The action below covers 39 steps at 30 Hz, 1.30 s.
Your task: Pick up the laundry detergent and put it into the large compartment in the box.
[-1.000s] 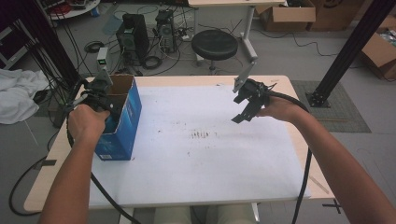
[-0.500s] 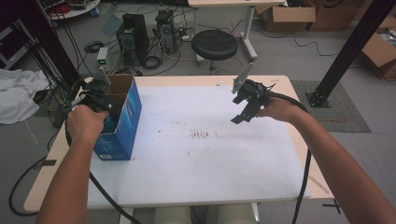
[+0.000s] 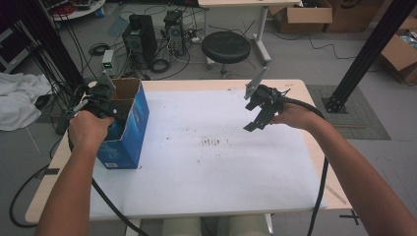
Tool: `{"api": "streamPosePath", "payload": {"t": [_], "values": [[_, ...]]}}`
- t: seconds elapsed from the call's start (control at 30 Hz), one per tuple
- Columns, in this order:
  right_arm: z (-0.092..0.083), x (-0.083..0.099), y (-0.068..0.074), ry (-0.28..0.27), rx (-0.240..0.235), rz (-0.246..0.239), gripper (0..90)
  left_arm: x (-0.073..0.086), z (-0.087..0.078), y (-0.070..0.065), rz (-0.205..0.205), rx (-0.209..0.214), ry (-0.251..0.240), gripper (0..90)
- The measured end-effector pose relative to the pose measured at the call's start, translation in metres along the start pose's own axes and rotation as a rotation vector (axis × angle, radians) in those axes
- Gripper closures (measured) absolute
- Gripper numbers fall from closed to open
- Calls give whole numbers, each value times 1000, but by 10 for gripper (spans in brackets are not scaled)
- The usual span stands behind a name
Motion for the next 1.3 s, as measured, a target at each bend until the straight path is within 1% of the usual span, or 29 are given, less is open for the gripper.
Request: {"api": "streamPosePath", "payload": {"t": [0.17,0.3,0.4,0.47,0.53,0.57,0.73,0.8,0.97,1.07,1.13,1.3], "values": [[-1,0,0,-4,-1,0,161,1,-5,0,3,18,-9,327],[-1,0,1,4,-6,-2,161,2,-8,0,8,26,-15,313],[0,0,2,4,-8,-2,162,2,-13,1,0,29,-36,294],[-1,-1,2,-3,-12,-1,162,2,-19,3,-1,21,-58,288],[-2,-1,2,-5,-8,-2,162,1,-24,4,0,29,-65,288],[-2,-1,2,-5,-8,-2,162,1,-28,5,1,26,-74,289],[-3,-1,4,-4,-6,-3,162,0,-40,7,4,18,-86,286],[-4,-2,4,-6,-7,-6,162,0,-43,7,7,9,-83,285],[-5,-2,5,-7,-8,-4,162,-1,-50,8,8,4,-89,277],[-5,-1,5,-9,-8,-4,162,-2,-55,8,14,7,-87,275],[-6,0,5,-8,-6,-2,162,-2,-58,7,15,13,-97,263],[-6,0,5,-8,-6,2,162,-2,-67,2,44,19,-114,247]]}}
Point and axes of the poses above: each handheld gripper's, and its own axes: z roughly forward along the jaws, x roughly out of its underside, y roughly to its left, the point moved 5 cm from there along z, roughly forward along the jaws
